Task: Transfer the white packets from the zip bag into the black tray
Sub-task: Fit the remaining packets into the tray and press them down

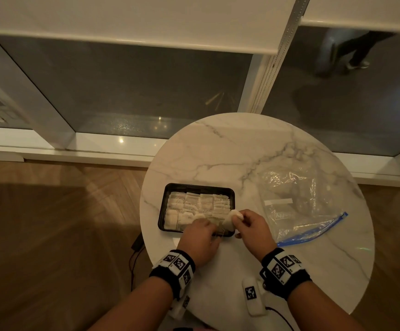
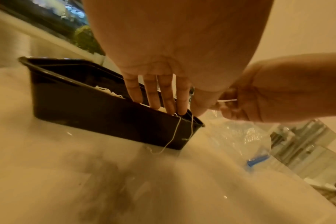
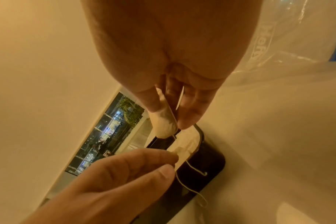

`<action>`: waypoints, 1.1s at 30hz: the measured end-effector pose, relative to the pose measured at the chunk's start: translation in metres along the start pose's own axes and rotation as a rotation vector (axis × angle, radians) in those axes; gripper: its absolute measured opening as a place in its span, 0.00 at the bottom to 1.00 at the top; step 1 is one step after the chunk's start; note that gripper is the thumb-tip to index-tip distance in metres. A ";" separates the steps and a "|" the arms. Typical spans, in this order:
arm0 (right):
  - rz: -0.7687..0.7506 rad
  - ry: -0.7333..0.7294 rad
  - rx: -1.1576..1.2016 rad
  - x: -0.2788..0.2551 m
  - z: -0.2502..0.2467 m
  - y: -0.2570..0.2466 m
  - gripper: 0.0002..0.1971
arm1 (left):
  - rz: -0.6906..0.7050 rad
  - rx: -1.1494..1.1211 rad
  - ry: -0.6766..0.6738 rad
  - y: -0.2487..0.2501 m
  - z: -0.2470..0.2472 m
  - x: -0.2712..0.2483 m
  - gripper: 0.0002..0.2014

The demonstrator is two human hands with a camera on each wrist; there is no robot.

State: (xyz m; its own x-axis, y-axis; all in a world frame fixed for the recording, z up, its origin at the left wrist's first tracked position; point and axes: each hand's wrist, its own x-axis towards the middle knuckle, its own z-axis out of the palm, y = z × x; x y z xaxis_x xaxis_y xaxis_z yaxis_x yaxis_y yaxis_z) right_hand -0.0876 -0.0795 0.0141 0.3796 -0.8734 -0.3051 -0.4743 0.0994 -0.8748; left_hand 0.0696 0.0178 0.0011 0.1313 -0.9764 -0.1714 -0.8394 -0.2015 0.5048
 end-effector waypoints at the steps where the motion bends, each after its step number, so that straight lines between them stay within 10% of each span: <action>1: 0.006 -0.022 -0.029 0.001 0.001 0.001 0.04 | 0.029 0.069 -0.035 0.003 0.003 0.002 0.15; 17: -0.213 -0.195 -0.593 0.008 0.005 0.002 0.10 | 0.009 0.205 -0.153 -0.014 0.020 0.000 0.21; 33: -0.029 -0.395 -0.791 0.031 0.013 -0.014 0.11 | 0.011 0.185 -0.094 -0.025 0.021 -0.004 0.14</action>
State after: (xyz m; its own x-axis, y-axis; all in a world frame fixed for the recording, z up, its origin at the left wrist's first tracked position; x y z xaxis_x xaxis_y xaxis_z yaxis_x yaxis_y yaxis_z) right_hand -0.0585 -0.1013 0.0121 0.5773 -0.6271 -0.5230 -0.8153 -0.4068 -0.4121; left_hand 0.0788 0.0285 -0.0282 0.0792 -0.9651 -0.2495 -0.9243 -0.1648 0.3442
